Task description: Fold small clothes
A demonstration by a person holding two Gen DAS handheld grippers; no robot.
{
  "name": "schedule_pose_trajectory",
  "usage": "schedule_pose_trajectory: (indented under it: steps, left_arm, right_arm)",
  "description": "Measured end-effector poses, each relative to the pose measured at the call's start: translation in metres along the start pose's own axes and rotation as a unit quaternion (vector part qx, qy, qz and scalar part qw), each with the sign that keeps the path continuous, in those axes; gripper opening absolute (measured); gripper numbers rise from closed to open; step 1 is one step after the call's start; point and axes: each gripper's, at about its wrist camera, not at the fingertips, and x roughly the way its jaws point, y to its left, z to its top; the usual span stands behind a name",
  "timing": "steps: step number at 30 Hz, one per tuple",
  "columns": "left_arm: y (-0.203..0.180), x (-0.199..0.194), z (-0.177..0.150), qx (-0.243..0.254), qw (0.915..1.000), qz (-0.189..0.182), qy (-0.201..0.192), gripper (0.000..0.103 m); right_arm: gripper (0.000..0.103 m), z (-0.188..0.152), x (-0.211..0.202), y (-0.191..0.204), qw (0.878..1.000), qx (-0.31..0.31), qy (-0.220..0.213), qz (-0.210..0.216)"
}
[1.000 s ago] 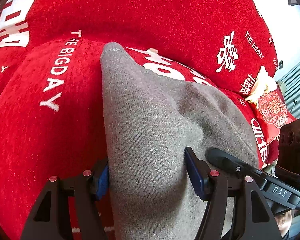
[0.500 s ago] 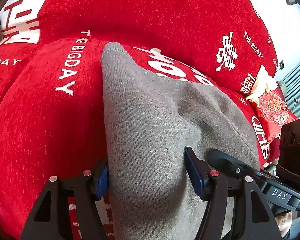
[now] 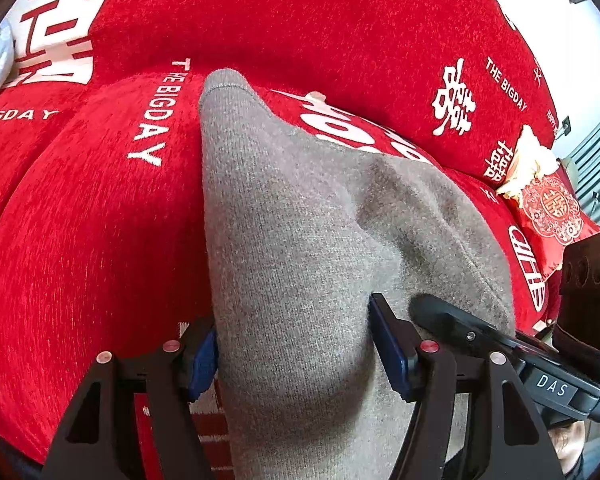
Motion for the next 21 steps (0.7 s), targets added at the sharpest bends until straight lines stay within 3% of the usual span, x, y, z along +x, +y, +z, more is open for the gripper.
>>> schedule_pose_trajectory:
  steps: [3,4,7,9,11,13,18,21]
  left_arm:
    - [0.002,0.0,-0.002,-0.003,1.0,-0.001,-0.001,0.073]
    - [0.003,0.0,-0.003,-0.004,1.0,0.004,-0.001,0.078]
    - [0.007,-0.008,-0.004,-0.01,0.9998,0.014,-0.006,0.08]
    - [0.011,-0.022,-0.005,-0.021,0.9988,0.034,-0.03,0.08]
    - [0.014,-0.037,-0.003,-0.029,0.9959,0.061,-0.06,0.081]
    - [0.014,-0.043,0.001,-0.03,0.9936,0.083,-0.071,0.1]
    - [0.008,-0.028,0.009,0.003,0.9908,0.125,-0.054,0.1]
    - [0.014,-0.016,0.013,-0.006,0.9894,0.138,-0.043,0.1]
  right_arm:
    - [0.054,-0.002,0.002,-0.004,1.0,0.001,-0.002,0.0]
    - [0.057,-0.002,0.003,-0.006,1.0,0.003,-0.001,0.001]
    - [0.071,-0.004,0.0,-0.016,1.0,0.02,0.007,0.004]
    - [0.072,-0.005,-0.01,-0.021,1.0,0.03,-0.002,0.002]
    - [0.072,-0.005,-0.028,-0.019,0.999,0.019,-0.037,-0.012]
    - [0.074,0.0,-0.039,-0.008,0.998,-0.007,-0.057,-0.004]
    - [0.081,0.014,-0.031,0.014,0.995,-0.058,-0.062,0.044]
    - [0.081,0.026,-0.019,0.014,0.995,-0.063,-0.065,0.033]
